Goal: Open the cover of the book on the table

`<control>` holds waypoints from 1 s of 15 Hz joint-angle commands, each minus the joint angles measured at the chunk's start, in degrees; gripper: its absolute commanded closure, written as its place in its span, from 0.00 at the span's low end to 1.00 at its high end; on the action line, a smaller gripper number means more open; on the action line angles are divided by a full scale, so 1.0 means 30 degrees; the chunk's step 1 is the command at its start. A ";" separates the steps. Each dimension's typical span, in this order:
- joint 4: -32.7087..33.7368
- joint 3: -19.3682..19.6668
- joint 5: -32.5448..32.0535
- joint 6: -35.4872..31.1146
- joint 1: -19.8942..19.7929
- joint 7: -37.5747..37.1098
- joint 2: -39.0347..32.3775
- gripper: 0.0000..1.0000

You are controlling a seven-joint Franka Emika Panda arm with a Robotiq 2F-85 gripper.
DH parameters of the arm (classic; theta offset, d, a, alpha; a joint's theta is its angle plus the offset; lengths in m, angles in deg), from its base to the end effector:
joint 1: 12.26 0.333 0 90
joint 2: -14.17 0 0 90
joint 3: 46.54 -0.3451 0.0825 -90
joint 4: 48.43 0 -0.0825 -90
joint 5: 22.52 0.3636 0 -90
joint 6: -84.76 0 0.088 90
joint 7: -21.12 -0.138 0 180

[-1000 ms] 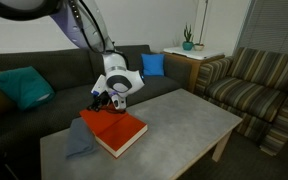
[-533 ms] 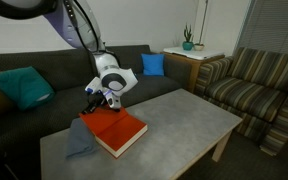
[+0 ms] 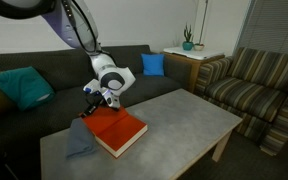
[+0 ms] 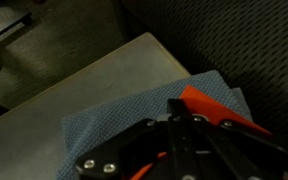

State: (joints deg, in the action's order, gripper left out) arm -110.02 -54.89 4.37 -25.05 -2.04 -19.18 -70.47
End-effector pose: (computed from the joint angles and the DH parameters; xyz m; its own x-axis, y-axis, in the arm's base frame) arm 0.5876 0.2281 -0.1186 0.4552 -0.5179 -0.7243 -0.6578 -0.7438 0.1185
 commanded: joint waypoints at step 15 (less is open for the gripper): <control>-0.0239 -0.0727 0.0783 -0.3634 -0.0958 -0.0314 0.0009 1.00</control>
State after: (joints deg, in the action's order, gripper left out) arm -109.97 -54.84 5.54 -36.77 -2.50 -21.43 -70.44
